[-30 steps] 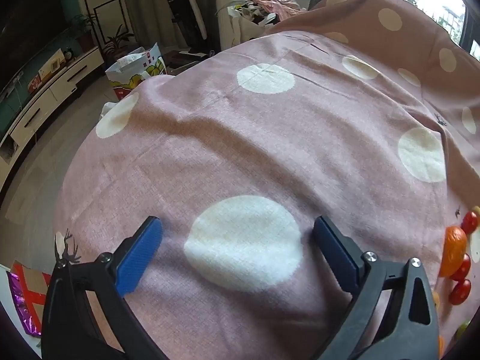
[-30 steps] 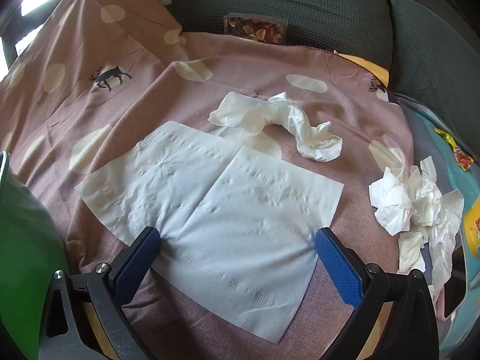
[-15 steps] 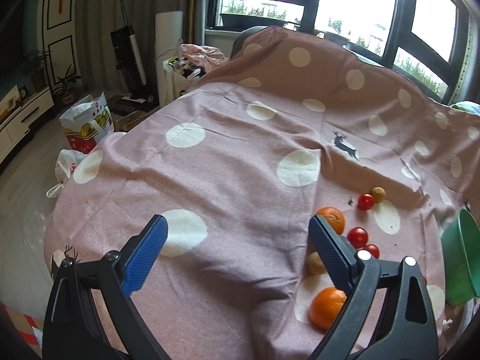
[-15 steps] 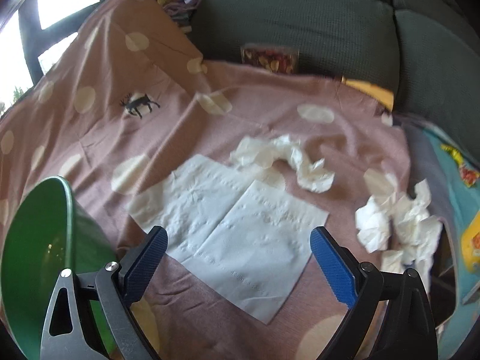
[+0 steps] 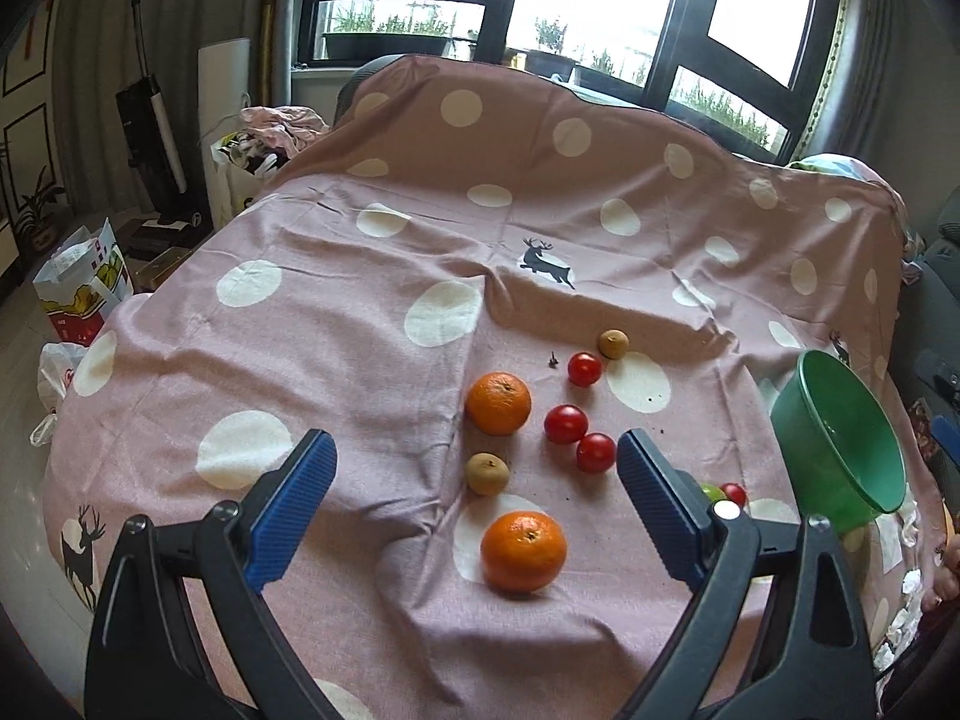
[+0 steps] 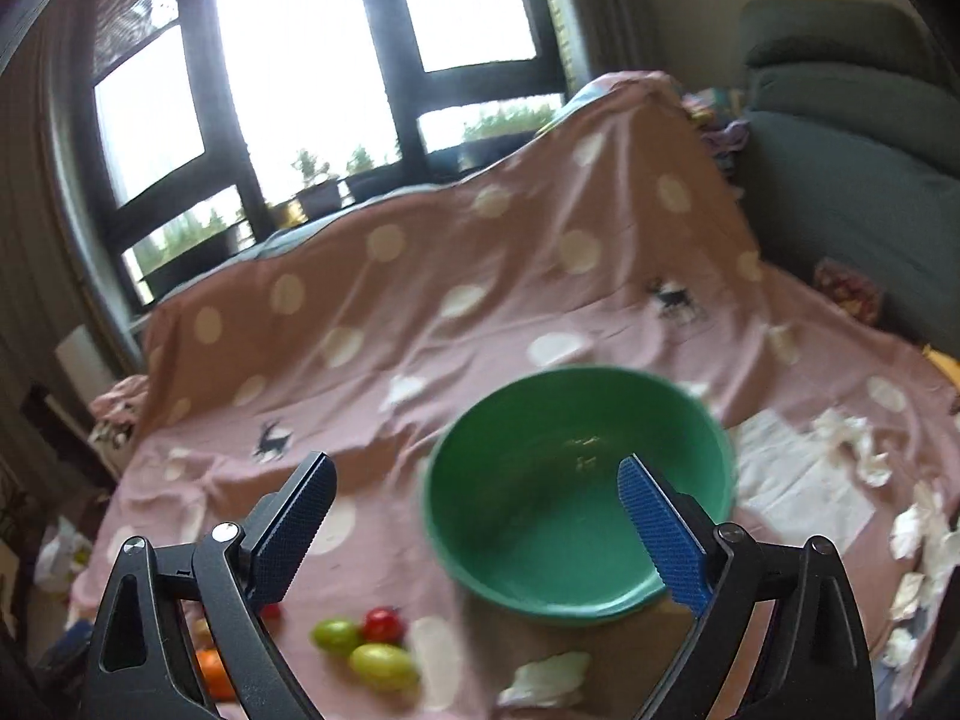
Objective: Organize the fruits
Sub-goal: 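Move the right gripper toward the large orange on the cloth, then close the right gripper around the large orange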
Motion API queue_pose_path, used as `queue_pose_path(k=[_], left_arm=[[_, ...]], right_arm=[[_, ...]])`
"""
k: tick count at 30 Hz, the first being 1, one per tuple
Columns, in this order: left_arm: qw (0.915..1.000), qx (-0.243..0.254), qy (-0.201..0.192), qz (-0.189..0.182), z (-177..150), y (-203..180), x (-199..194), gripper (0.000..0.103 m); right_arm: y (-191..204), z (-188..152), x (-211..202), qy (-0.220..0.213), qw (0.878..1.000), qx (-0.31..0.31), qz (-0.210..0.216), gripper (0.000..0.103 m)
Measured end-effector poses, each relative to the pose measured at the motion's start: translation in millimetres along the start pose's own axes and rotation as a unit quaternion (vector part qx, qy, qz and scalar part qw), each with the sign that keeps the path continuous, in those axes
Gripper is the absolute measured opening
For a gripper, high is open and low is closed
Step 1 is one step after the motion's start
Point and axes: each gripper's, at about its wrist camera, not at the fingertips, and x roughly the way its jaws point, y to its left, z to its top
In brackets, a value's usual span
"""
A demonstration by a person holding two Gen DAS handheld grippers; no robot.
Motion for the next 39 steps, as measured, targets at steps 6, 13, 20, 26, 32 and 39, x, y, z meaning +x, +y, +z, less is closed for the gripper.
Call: queue_pose_path(k=[6, 13, 20, 26, 32, 39], left_arm=[[0.9973, -0.019, 0.057, -0.042, -2, -1, 14, 0.082], [0.9925, -0.030, 0.097, -0.068, -8, 1, 23, 0.073], [0.9862, -0.041, 0.129, -0.095, -11, 3, 33, 0.057], [0.9810, -0.040, 0.157, -0.106, -15, 0, 42, 0.055], [0.9793, -0.031, 0.174, -0.100, -20, -2, 48, 0.055], [0.9758, -0.033, 0.199, -0.084, -27, -1, 61, 0.055]], right_arm=[[52, -19, 26, 0.101, 0.987, -0.018, 0.126, 0.076], [95, -46, 55, 0.203, 0.956, -0.027, 0.212, 0.064], [124, -47, 84, 0.284, 0.926, -0.028, 0.247, 0.061], [136, -74, 106, 0.334, 0.909, -0.036, 0.245, 0.061], [133, -86, 107, 0.363, 0.890, -0.023, 0.274, 0.061], [138, -102, 111, 0.394, 0.874, -0.028, 0.282, 0.061]])
